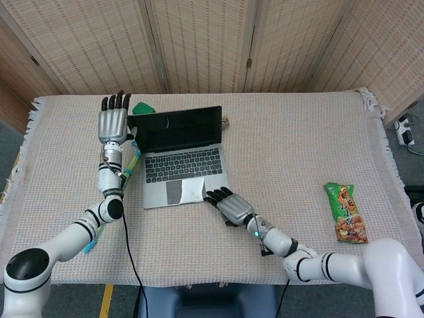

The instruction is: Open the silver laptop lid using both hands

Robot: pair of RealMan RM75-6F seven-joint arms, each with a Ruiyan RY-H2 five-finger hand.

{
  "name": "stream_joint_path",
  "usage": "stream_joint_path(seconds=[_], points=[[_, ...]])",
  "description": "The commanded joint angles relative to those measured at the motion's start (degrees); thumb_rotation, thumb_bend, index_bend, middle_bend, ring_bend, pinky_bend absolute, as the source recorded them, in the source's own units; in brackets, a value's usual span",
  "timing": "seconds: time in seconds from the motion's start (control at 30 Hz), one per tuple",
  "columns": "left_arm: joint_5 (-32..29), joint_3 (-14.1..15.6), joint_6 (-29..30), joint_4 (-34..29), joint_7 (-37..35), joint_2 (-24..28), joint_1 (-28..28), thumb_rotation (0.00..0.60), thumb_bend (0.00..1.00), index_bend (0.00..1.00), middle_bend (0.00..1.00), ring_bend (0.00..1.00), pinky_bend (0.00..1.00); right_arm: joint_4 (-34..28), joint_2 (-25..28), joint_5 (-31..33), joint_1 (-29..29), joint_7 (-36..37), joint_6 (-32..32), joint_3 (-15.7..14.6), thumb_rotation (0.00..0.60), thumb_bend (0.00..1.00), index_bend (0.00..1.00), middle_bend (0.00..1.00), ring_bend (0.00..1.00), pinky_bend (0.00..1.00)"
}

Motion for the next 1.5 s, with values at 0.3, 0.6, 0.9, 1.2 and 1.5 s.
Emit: stream_joint_path(seconds=[0.3, 0.6, 0.9, 1.2, 1.5], points=[[3.2, 2.3, 1.3, -4.4, -6.8, 3.3, 4.3, 0.6, 0.37, 0.0, 0.0, 0.0, 0.0, -2.3, 1.7, -2.1, -0.9, 1.6, 1.9, 0.0, 0.6, 0.97, 0.0, 0.0, 0.05, 0.0], [9.8, 6.3, 8.8, -20.6, -13.1, 12.2, 13.0, 0.6, 0.37, 0.0, 0.0, 0.0, 0.0, -10.6, 8.2, -7.8, -4.9, 3.7, 9.5, -0.3, 0.6, 0.97, 0.0, 0.0, 0.06, 0.0], [13.7, 11.6, 17.2, -36.6, -14.1, 21.4, 23.1, 0.6, 0.37, 0.0, 0.0, 0.0, 0.0, -21.9, 20.6, -12.4, -14.1, -1.1, 24.3, -3.2, 0.6, 0.97, 0.0, 0.01, 0.07, 0.0], [22.4, 19.0, 28.6, -48.3, -19.9, 29.0, 35.2, 0.6, 0.37, 0.0, 0.0, 0.0, 0.0, -26.6, 29.8, -15.7, -27.7, -3.7, 41.8, -7.7, 0.6, 0.97, 0.0, 0.01, 0.09, 0.0], [27.9, 25.6, 35.9, -55.9, -25.2, 34.3, 45.4, 0.6, 0.38, 0.0, 0.0, 0.0, 0.0, -23.4, 31.7, -21.1, -40.4, 2.2, 57.1, -10.2, 0.6, 0.97, 0.0, 0.01, 0.07, 0.0]])
